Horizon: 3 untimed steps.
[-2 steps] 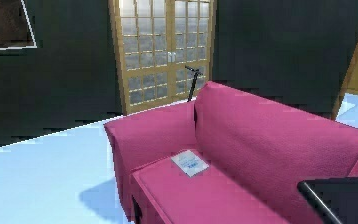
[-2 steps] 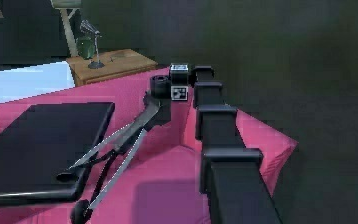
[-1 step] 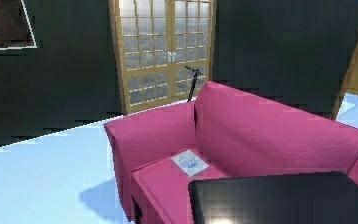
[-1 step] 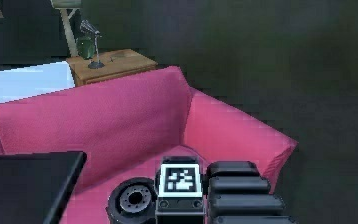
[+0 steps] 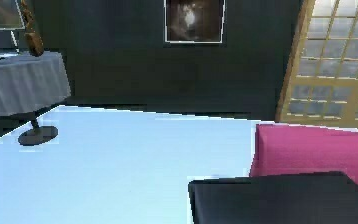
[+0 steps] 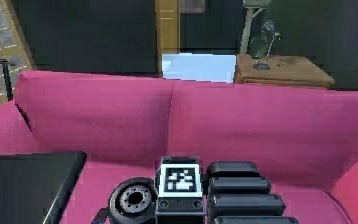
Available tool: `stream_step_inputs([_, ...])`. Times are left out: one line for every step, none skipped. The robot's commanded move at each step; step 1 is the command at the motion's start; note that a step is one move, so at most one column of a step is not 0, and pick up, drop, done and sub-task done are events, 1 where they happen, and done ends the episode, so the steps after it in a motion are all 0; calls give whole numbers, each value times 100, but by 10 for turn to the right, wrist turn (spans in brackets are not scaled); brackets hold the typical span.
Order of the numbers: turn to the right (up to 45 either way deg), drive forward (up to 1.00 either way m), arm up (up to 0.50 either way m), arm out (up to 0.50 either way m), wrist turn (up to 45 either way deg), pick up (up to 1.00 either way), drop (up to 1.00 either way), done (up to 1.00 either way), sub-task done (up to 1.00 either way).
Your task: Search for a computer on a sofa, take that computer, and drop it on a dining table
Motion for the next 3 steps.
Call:
stream_step_inputs([-450,0,0,0,0,0,0,0,0])
stream_step_inputs([-330,0,0,0,0,0,0,0,0])
stream_step_inputs([0,10,0,0,0,0,0,0,0])
